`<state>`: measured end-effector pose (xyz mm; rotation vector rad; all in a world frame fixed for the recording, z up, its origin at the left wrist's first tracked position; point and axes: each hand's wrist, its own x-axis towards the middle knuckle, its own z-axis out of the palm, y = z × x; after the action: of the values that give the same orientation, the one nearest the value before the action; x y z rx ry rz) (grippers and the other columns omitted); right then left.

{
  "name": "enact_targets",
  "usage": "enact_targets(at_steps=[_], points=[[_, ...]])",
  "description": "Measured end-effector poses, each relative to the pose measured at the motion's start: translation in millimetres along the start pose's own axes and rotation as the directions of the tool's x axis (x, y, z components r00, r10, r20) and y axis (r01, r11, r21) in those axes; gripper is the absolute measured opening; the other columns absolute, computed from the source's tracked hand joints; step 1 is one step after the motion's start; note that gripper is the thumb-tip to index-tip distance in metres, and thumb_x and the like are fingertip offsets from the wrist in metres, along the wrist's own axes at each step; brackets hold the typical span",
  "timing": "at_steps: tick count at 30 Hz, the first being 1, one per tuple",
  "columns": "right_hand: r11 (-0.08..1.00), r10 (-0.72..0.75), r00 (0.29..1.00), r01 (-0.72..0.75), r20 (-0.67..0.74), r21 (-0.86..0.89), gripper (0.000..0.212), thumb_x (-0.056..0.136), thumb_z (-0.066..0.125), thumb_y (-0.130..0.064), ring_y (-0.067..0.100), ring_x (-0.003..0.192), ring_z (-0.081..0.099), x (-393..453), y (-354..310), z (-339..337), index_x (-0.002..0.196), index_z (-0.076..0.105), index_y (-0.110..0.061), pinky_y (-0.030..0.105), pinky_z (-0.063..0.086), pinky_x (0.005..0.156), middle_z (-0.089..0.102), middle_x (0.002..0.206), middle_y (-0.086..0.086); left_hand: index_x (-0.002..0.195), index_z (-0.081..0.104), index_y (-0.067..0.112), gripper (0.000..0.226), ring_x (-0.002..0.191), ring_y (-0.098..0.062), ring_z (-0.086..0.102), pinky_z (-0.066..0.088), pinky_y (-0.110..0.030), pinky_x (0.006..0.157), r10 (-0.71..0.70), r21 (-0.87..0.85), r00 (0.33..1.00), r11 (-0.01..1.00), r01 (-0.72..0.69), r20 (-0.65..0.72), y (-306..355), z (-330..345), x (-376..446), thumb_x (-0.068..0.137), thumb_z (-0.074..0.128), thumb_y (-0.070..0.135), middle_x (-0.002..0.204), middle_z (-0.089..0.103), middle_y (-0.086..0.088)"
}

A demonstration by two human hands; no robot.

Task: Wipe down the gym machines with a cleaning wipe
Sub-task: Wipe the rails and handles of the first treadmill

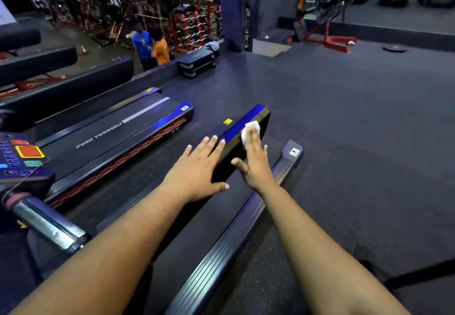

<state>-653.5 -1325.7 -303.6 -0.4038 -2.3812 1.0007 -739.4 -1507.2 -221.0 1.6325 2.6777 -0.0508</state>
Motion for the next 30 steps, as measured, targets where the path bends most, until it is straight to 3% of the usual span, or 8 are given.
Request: enact_targets(at_steps=[3,8,14,18,21,25,28,30], points=[[0.950,0.231,0.972,-0.217,-0.037,0.224,0.124,0.066,0.020,-0.103,0.011,0.154,-0.017,7,2,9,0.156,-0.021,-0.028,0.067,-0.004,0.120,-0.025,0.166,-0.008,0.161,-0.016,0.027,0.113,0.156,-0.014,-0.013,0.007,-0.047,0.128,-0.011,0.017,1.000,1.000,0.011,-0.001,0,1,1,0.086,0.054,0.076,0.170,-0.017,0.004],[0.976,0.006,1.000,0.001,-0.030,0.217,0.120,0.076,0.028,-0.093,0.016,0.154,-0.020,-33,-1,40,0.158,-0.018,-0.018,0.058,-0.003,0.117,-0.024,0.167,0.000,0.161,-0.015,0.027,0.112,0.156,-0.014,-0.013,0.006,-0.046,0.128,-0.016,0.033,1.000,0.999,0.016,-0.019,0,3,2,0.086,0.053,0.076,0.170,-0.016,0.004],[0.908,0.282,0.957,-0.243,-0.069,0.341,0.125,0.068,0.021,-0.101,0.013,0.154,-0.018,18,29,23,0.158,-0.020,-0.024,0.067,-0.003,0.121,-0.025,0.166,-0.008,0.161,-0.016,0.023,0.112,0.155,-0.013,-0.017,0.001,-0.043,0.128,-0.008,0.099,1.000,0.995,0.009,-0.015,3,2,2,0.087,0.048,0.078,0.169,-0.019,0.004],[0.934,0.139,0.986,-0.099,-0.096,0.342,0.111,0.083,0.022,-0.090,0.017,0.154,-0.019,-4,13,44,0.159,-0.015,-0.018,0.045,-0.008,0.126,-0.024,0.166,-0.002,0.160,-0.016,0.024,0.111,0.155,-0.012,-0.016,0.000,-0.042,0.128,-0.021,0.078,1.000,0.997,0.021,0.002,3,0,2,0.087,0.049,0.077,0.169,-0.019,0.006],[0.908,0.110,0.975,-0.018,-0.195,0.419,0.074,0.103,0.029,-0.062,0.008,0.156,-0.002,-12,13,48,0.160,0.007,-0.020,0.041,-0.002,0.127,-0.001,0.169,-0.006,0.160,-0.016,0.026,0.111,0.155,-0.011,-0.016,0.000,-0.041,0.128,-0.030,0.066,1.000,0.997,0.029,0.006,3,0,2,0.087,0.050,0.077,0.169,-0.018,0.007],[0.730,0.469,0.791,-0.096,-0.393,0.677,0.034,0.106,0.053,-0.025,-0.005,0.137,0.045,21,14,27,0.138,0.063,-0.018,0.041,0.035,0.120,0.051,0.151,-0.005,0.160,-0.016,0.027,0.110,0.155,-0.010,-0.016,0.000,-0.041,0.128,-0.041,0.071,0.999,0.997,0.040,0.013,3,-1,4,0.087,0.048,0.078,0.168,-0.018,0.008],[0.584,0.578,0.733,-0.063,-0.359,0.809,0.026,0.102,0.058,-0.009,0.000,0.132,0.052,30,-4,31,0.127,0.066,-0.013,0.040,0.044,0.113,0.057,0.145,0.002,0.160,-0.016,0.028,0.110,0.155,-0.010,-0.016,0.000,-0.040,0.128,-0.040,0.068,0.999,0.997,0.039,0.009,3,0,3,0.086,0.048,0.078,0.169,-0.018,0.009],[0.598,0.572,0.741,-0.082,-0.353,0.797,0.042,0.104,0.052,-0.013,0.005,0.141,0.043,25,-15,39,0.146,0.050,-0.014,0.037,0.037,0.119,0.046,0.153,-0.002,0.161,-0.015,0.028,0.110,0.154,-0.009,-0.016,0.000,-0.039,0.128,-0.040,0.059,0.999,0.997,0.040,0.004,3,-1,3,0.086,0.049,0.077,0.168,-0.018,0.009]])
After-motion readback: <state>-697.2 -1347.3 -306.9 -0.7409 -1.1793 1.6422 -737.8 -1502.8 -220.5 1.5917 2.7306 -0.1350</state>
